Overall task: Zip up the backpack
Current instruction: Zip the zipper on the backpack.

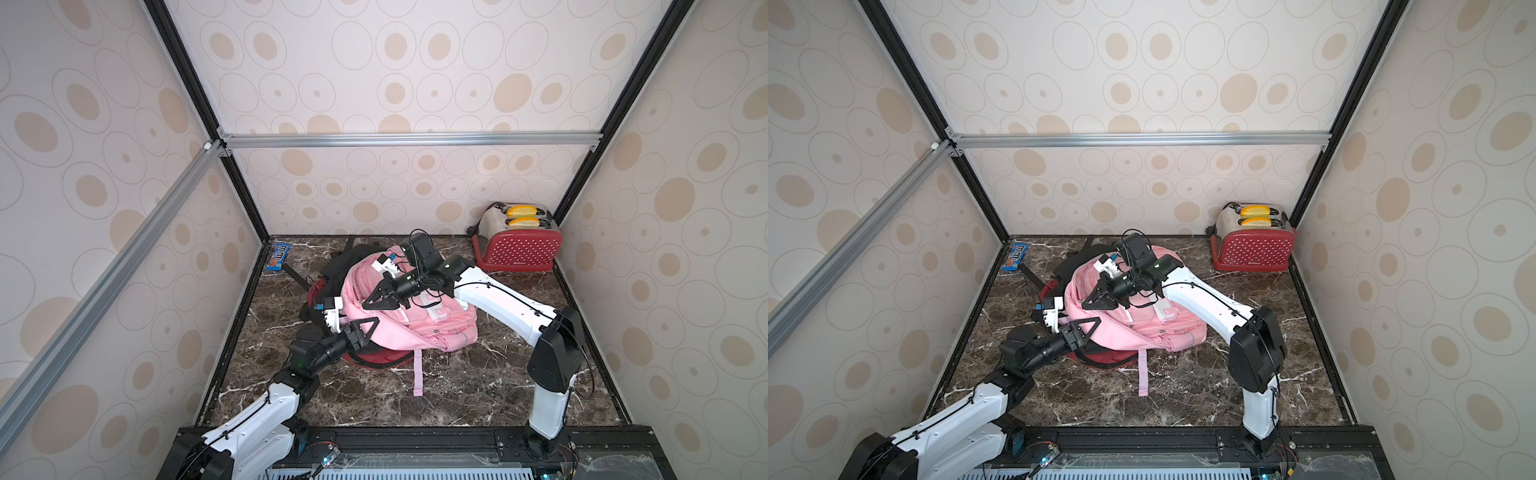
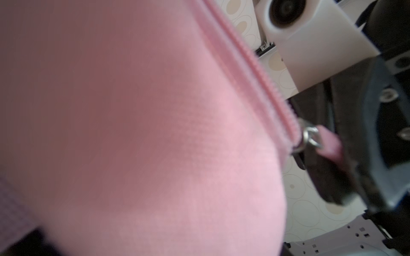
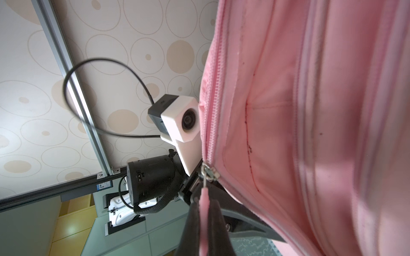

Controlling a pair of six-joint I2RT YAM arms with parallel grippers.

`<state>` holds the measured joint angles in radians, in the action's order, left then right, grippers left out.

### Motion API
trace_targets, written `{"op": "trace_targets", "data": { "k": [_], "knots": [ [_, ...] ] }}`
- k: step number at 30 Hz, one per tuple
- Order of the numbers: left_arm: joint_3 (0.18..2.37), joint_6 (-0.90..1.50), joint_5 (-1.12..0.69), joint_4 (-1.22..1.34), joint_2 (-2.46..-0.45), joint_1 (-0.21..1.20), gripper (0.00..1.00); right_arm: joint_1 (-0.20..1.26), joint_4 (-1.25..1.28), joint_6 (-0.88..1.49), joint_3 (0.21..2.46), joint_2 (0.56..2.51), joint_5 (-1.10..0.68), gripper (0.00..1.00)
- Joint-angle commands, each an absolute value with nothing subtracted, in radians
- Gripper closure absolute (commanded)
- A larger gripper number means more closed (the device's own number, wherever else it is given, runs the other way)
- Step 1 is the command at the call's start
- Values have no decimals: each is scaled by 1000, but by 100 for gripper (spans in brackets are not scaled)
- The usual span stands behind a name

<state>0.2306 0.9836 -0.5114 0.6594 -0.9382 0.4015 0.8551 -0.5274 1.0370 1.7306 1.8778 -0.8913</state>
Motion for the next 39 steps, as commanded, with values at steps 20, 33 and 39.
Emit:
{"op": "trace_targets", "data": {
  "k": [20, 33, 39],
  "knots": [
    [226, 1002, -546, 666, -871, 404, 100, 871, -428, 1134, 1883, 1961, -929, 100],
    [211, 1011, -554, 632, -840, 410, 100, 855, -356, 1233, 1981, 2040, -916, 100],
    [201, 1013, -551, 600, -800, 414, 100, 824, -309, 1276, 1967, 2050, -892, 100]
  ]
}}
